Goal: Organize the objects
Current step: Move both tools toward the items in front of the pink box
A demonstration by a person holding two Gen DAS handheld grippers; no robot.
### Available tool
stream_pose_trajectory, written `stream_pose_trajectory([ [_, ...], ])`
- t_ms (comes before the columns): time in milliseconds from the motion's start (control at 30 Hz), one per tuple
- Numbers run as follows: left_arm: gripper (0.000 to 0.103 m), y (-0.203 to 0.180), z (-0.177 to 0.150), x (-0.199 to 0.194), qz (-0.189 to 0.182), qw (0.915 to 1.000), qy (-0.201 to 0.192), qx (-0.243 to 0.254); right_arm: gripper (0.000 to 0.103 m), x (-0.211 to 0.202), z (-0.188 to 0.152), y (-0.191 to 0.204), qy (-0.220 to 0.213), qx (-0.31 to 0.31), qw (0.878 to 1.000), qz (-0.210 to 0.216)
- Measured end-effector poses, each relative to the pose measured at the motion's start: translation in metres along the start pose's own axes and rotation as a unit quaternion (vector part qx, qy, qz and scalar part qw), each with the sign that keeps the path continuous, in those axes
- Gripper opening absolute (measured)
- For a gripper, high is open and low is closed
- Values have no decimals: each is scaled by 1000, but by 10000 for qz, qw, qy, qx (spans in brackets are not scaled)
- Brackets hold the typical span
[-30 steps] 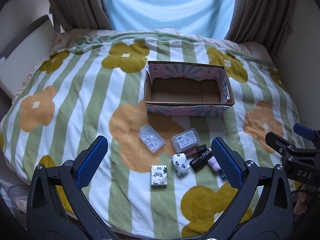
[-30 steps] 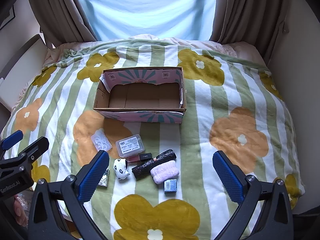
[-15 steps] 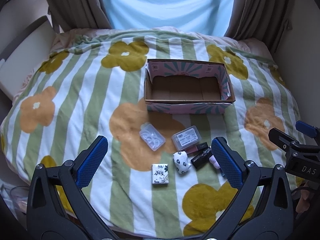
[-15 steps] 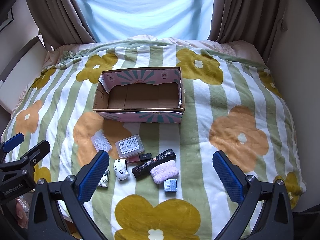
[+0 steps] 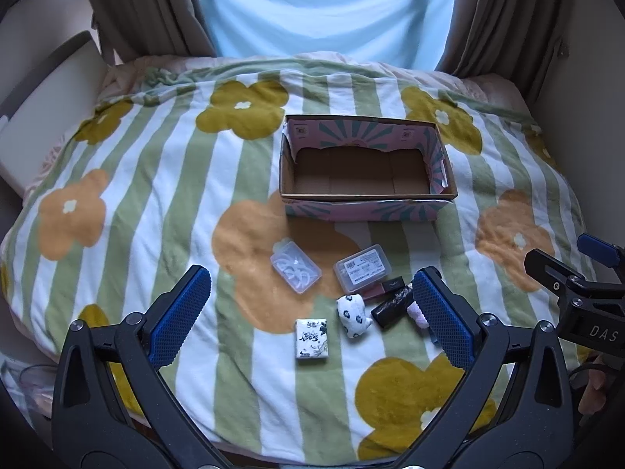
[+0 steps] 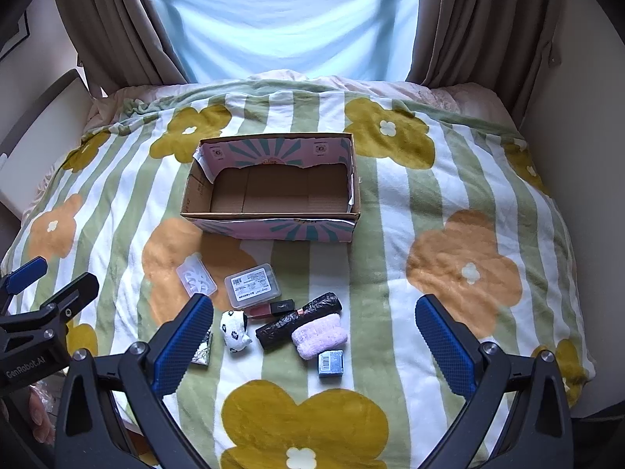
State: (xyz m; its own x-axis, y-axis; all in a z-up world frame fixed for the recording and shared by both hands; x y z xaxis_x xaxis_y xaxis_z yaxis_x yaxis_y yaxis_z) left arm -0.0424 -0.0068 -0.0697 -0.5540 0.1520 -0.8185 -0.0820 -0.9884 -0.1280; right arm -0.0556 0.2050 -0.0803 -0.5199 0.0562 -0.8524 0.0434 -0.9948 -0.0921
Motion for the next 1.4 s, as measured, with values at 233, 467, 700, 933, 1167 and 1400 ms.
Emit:
stream_pose_trajectory([
  [233,103,-1,0,0,-14,10000,-5,-11,102,-1,-1,-6,-29,64,10000,-67],
  [467,103,-1,0,0,-13,10000,-10,-7,102,-2,-2,-5,-66,50,10000,14],
  [700,103,1,3,-4,115,9999,-76,-75,103,-5,1,-4,-151,63,9999,26],
  [933,103,2,7,-7,64,9997,-132,-210,102,-7,3,-6,-236,69,9997,-12],
  [1167,103,7,7,-6,233,9995,-94,-166,103,-8,5,-6,-290,48,9996,32],
  [1400,103,13,6,-7,269,9995,-134,-87,103,-12,6,-13,-519,105,9984,186],
])
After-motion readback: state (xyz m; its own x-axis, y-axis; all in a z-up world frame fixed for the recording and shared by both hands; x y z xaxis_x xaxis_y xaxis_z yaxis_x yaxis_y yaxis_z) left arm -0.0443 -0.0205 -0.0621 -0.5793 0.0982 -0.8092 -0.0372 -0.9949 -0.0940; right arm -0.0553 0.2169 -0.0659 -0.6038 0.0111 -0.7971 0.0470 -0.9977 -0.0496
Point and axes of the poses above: each gripper's, at about its wrist camera, not at the fingertips, and x roughly the way its jaws point, y to its left, z to its top, the point moved 10 cm from there along x, roughly the way its jaws point, and after that the axes turned 7 degrees about -z, right-handed, at the moved point
